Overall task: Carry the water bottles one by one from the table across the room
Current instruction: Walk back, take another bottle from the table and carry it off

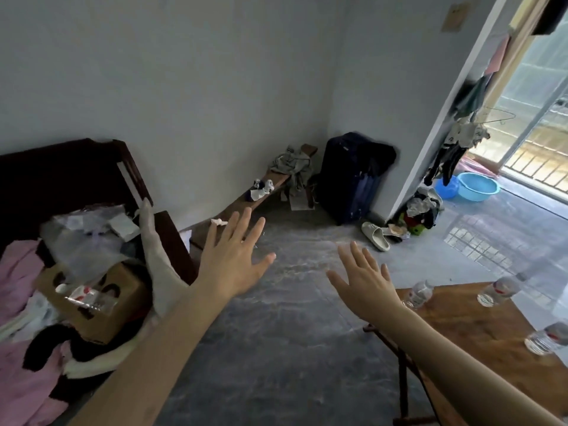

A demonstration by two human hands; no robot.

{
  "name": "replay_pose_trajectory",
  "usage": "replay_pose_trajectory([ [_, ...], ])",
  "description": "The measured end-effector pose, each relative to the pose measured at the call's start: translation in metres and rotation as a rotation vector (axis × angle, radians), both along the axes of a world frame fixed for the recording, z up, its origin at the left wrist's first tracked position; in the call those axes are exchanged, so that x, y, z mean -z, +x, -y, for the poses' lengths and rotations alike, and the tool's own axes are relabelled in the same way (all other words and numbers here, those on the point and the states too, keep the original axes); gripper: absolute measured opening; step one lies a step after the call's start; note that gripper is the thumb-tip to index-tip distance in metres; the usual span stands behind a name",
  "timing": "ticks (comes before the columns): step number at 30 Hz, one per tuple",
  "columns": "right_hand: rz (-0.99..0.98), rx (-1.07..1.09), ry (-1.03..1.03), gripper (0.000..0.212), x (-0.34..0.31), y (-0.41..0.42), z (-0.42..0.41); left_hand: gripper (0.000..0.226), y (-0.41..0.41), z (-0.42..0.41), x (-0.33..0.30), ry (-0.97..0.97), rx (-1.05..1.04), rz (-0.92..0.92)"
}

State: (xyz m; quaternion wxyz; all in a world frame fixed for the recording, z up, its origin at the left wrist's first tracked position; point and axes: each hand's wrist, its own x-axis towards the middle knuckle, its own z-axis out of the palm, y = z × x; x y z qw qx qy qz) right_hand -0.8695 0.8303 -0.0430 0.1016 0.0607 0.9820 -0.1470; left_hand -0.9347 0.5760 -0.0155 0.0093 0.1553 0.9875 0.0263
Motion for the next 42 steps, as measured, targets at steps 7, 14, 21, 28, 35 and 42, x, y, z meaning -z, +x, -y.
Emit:
replay_pose_trajectory([
  [7,0.038,0.179,-0.012,0.072,0.019,-0.045,-0.068,0.077,-0.07,-0.08,0.018,-0.065,0.203,0.059],
  [14,0.001,0.408,-0.041,0.072,0.023,-0.084,-0.169,0.077,-0.138,-0.205,0.027,-0.125,0.441,0.104],
  [21,0.043,0.568,-0.053,0.072,0.041,-0.099,-0.257,0.077,-0.186,-0.327,0.026,-0.178,0.619,0.128],
  [28,0.067,0.776,-0.071,0.07,0.06,-0.075,-0.318,0.08,-0.196,-0.411,0.044,-0.255,0.8,0.158],
  [35,0.147,0.92,-0.074,0.073,0.079,-0.063,-0.335,0.08,-0.206,-0.466,0.07,-0.341,1.002,0.186],
  [42,0.121,1.218,-0.174,0.073,0.093,-0.074,-0.326,0.082,-0.225,-0.52,0.091,-0.435,1.288,0.155],
])
